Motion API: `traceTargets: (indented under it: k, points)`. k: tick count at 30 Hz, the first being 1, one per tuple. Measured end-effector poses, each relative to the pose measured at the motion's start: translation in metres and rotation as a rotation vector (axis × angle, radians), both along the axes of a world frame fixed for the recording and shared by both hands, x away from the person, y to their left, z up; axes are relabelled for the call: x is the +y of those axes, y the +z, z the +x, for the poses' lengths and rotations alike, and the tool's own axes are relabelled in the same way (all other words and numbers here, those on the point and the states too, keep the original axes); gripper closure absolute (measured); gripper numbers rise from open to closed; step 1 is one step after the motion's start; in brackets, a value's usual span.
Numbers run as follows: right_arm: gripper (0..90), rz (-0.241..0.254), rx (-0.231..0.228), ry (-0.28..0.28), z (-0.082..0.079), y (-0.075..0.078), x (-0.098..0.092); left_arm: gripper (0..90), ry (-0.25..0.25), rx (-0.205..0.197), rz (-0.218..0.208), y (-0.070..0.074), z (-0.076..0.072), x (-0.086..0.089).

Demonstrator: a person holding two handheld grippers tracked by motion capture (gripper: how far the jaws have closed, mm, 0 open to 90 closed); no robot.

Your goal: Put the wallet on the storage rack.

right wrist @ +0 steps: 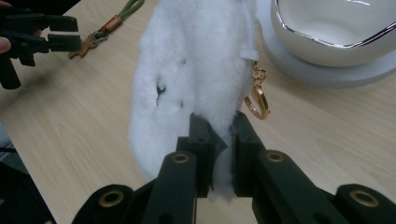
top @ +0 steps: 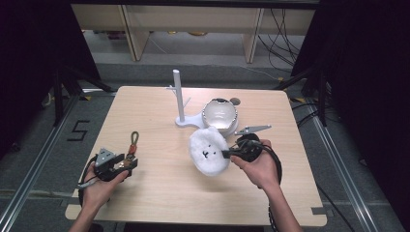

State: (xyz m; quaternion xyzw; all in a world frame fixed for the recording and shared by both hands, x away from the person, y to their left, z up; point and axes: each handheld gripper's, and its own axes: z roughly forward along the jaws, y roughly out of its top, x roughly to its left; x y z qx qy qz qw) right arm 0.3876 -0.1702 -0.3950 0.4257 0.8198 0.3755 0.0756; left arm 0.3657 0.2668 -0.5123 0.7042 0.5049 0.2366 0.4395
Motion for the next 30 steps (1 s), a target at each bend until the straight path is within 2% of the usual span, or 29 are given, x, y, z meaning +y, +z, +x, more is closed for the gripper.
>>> traceTargets:
  k: [1,4,5,6,9,12,13,14,16,17,21,22,25,26,27,30]
  points:
    - [82.5,0.028,0.046,-0.050,-0.003,0.002,0.002,37.0,0.001,0.002,0.001,0.000,0.000,0.000]
    - [82.5,0.027,0.066,-0.051,-0.003,0.005,0.000,36.9,0.003,0.002,0.003,0.000,0.000,0.000]
    - [82.5,0.017,-0.011,-0.028,0.001,0.004,-0.003,36.9,0.005,0.004,0.003,0.000,0.000,0.000]
    - [82.5,0.024,-0.028,-0.034,0.002,0.004,-0.003,36.9,0.003,0.003,0.003,0.000,0.000,0.000]
    - [82.5,0.037,-0.002,-0.052,0.001,0.005,-0.003,36.9,0.002,0.003,0.005,0.000,0.000,0.000]
    - [82.5,0.036,-0.010,-0.066,0.002,0.007,-0.005,36.9,0.000,0.000,0.001,-0.001,0.001,0.000]
    - [82.5,0.043,0.002,-0.060,0.002,0.009,-0.006,36.9,0.002,-0.001,0.000,-0.001,0.001,0.000]
    - [82.5,0.040,-0.010,-0.060,0.003,0.009,-0.006,36.9,0.002,-0.001,0.000,-0.001,0.001,0.000]
    - [82.5,0.043,-0.005,-0.071,0.002,0.010,-0.006,36.9,0.004,-0.001,0.002,-0.001,0.001,0.001]
    - [82.5,0.047,-0.024,-0.079,0.004,0.010,-0.006,36.9,0.006,0.001,0.005,0.000,0.000,0.001]
    - [82.5,0.042,-0.020,-0.084,0.005,0.013,-0.009,36.9,0.008,0.000,0.003,0.000,0.000,0.001]
    - [82.5,0.050,-0.043,-0.072,0.006,0.012,-0.010,36.9,0.008,0.000,0.003,0.000,0.000,0.001]
    - [82.5,0.056,-0.051,-0.072,0.007,0.012,-0.010,36.9,0.009,-0.001,0.002,0.000,0.000,0.001]
    - [82.5,0.057,-0.041,-0.092,0.006,0.014,-0.010,36.9,0.009,-0.001,0.003,0.000,0.000,0.001]
    - [82.4,0.061,-0.059,-0.089,0.007,0.014,-0.011,36.9,0.007,-0.003,-0.001,-0.001,0.000,0.001]
    - [82.5,0.070,-0.075,-0.084,0.009,0.014,-0.012,36.9,0.006,-0.002,-0.002,-0.001,0.000,0.001]
